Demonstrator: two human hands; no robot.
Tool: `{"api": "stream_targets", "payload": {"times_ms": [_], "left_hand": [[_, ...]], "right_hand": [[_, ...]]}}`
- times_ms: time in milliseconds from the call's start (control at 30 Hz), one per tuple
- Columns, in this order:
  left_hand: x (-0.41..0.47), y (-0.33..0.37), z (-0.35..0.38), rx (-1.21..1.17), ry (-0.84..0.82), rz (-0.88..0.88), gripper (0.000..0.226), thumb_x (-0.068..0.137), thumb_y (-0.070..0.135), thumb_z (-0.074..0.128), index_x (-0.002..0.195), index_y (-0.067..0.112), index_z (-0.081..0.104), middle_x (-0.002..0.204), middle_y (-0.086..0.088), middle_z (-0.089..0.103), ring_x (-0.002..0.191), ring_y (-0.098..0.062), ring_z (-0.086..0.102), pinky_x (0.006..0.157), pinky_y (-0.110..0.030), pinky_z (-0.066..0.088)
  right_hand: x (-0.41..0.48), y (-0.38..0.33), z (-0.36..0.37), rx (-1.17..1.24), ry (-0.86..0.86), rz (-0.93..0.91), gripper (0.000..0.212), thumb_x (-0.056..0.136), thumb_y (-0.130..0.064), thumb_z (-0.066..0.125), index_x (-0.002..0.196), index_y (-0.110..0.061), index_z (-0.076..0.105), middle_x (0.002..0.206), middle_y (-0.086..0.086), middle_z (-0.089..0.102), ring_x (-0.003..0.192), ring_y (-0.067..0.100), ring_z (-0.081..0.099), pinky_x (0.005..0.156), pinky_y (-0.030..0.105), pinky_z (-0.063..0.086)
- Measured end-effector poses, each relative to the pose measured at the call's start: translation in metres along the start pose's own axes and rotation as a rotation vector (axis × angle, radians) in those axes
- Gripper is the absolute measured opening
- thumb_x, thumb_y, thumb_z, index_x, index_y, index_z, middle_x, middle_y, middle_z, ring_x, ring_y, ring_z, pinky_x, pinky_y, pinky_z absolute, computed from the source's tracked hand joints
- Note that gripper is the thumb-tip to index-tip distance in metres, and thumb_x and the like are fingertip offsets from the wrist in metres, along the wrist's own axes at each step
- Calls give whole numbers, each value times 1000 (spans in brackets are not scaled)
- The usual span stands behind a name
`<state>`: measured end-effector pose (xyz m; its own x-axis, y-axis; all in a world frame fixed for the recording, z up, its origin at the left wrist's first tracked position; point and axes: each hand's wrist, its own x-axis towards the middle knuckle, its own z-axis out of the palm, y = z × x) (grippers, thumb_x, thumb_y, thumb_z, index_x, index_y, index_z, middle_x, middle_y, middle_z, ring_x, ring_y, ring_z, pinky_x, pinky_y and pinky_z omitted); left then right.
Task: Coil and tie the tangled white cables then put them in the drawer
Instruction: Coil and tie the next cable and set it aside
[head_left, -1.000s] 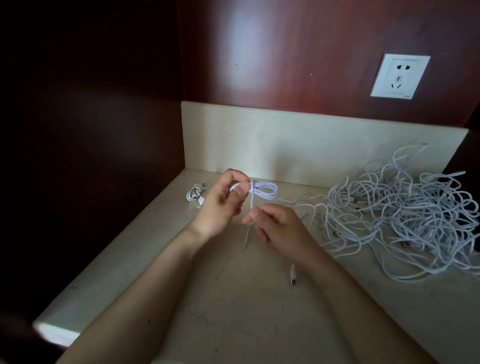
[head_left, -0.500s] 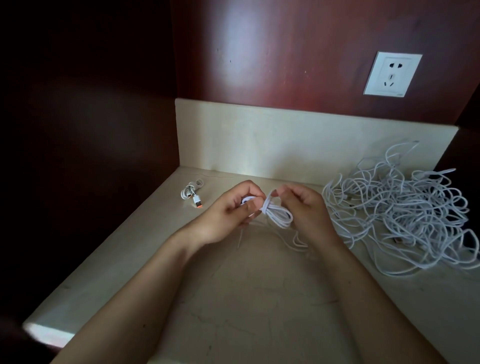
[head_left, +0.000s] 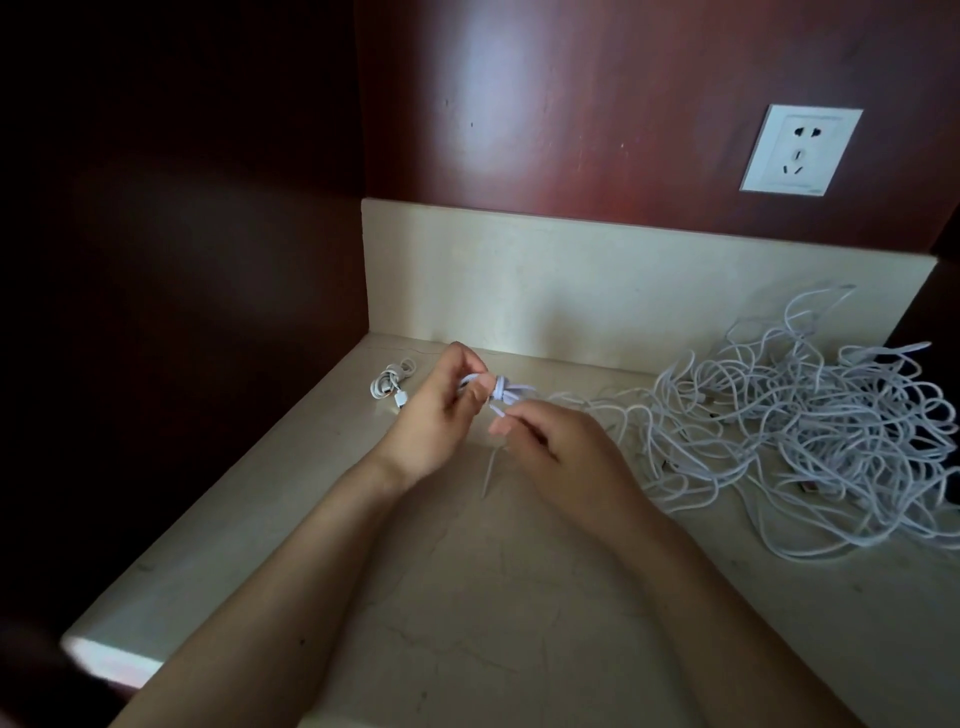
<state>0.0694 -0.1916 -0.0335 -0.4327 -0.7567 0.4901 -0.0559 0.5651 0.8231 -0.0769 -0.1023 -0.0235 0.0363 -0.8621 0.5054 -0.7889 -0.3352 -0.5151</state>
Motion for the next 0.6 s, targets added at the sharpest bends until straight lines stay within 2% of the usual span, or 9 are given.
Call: {"api": "stream_targets", "payload": {"times_ms": [100,167,233,333,400,467,533,600], "left_hand": [[-3,1,2,71,-137,29,13,96,27,47,94,13,48,73,6,45,68,-11,39,64,-27,36],[-5,8,6,31,-238,41,10,98,22,45,91,15,48,70,7,44,65,-7,39,63,-20,35],[-6,15,8,-65,-303,32,12,101,14,43,90,12,46,68,10,44,60,-3,38,60,-13,34],[-6,22,9,-244,-368,5,14,99,18,40,91,6,43,65,10,45,54,-7,33,53,-16,32],[-6,25,11,-347,-350,6,14,98,18,39,91,6,41,63,10,47,52,-7,31,51,-16,32],[-6,26,14,-464,-294,-7,13,97,18,38,88,9,40,63,8,48,51,-7,29,50,-17,32],[-5,27,17,-561,-210,-47,15,97,20,40,84,12,40,64,5,49,51,-8,28,49,-17,32],[-5,27,21,-614,-94,-117,20,101,18,42,82,13,39,63,4,49,50,-8,27,49,-18,29]], "right_hand": [[0,1,-10,-69,147,31,22,90,-40,47,87,-26,63,73,-7,61,71,15,57,65,34,45],[3,7,-17,-32,252,72,18,89,-38,51,85,-26,64,79,-9,65,74,11,58,66,31,44],[7,13,-22,148,283,142,15,90,-29,59,79,-24,68,77,-9,67,74,9,61,70,29,45],[12,12,-28,477,213,275,14,89,-13,68,76,-16,71,68,-7,67,63,3,59,64,22,44],[11,9,-28,645,161,356,12,91,-6,64,81,-10,69,57,-9,63,47,-2,50,49,13,37],[10,6,-24,781,160,400,20,91,10,52,86,-6,64,46,-10,54,36,-2,38,38,10,28],[9,4,-18,784,190,359,24,90,14,46,89,-6,59,44,-7,47,36,1,32,37,13,26],[9,1,-10,698,216,271,13,91,9,52,94,-1,61,46,-7,50,38,2,37,42,14,30]]}}
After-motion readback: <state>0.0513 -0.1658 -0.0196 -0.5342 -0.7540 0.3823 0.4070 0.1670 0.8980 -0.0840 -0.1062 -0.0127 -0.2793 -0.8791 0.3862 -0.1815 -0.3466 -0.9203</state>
